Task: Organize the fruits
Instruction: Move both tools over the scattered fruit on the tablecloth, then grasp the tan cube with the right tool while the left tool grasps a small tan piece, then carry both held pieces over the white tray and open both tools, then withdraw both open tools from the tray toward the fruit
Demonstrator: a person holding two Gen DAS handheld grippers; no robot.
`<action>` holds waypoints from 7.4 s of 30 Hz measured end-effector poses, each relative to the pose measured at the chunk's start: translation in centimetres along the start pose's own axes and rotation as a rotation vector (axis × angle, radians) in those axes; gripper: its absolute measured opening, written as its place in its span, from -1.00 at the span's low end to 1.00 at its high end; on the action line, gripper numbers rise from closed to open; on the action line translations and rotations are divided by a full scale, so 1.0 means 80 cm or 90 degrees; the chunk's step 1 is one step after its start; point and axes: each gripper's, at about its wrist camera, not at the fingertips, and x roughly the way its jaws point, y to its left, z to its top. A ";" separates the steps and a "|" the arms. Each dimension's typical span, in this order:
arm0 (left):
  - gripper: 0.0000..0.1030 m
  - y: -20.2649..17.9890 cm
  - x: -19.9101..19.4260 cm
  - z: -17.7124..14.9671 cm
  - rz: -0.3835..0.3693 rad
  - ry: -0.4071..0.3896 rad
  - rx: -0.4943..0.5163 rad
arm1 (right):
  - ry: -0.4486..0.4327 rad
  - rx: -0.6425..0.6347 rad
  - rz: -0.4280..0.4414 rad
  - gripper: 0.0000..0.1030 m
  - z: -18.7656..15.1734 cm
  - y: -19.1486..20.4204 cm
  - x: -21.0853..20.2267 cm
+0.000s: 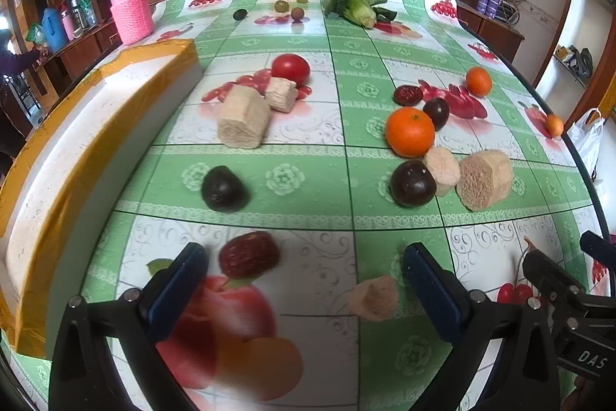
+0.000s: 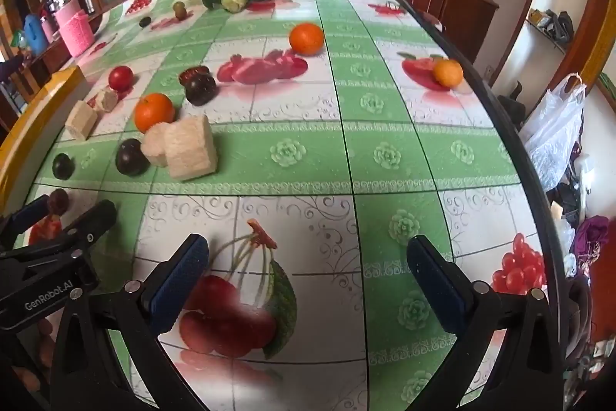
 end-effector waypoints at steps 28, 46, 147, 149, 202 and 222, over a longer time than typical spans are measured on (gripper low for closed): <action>1.00 0.056 -0.077 0.020 -0.004 -0.100 -0.043 | -0.081 -0.026 -0.005 1.00 0.014 0.041 -0.073; 1.00 0.060 -0.077 0.024 0.003 -0.108 -0.040 | -0.075 -0.015 0.001 1.00 0.010 0.040 -0.075; -0.55 0.287 -0.070 0.008 -0.052 -0.023 -0.171 | -0.012 -0.221 0.313 -0.45 0.096 0.313 -0.046; -0.55 0.303 -0.064 0.006 -0.039 -0.018 -0.182 | -0.008 -0.241 0.323 -0.45 0.098 0.342 -0.041; 0.42 0.224 -0.084 0.009 0.015 -0.015 -0.083 | -0.009 -0.232 0.236 0.14 0.027 0.242 -0.052; 0.50 0.075 -0.074 -0.004 -0.048 0.032 0.050 | 0.022 -0.093 0.230 0.36 0.041 0.096 0.000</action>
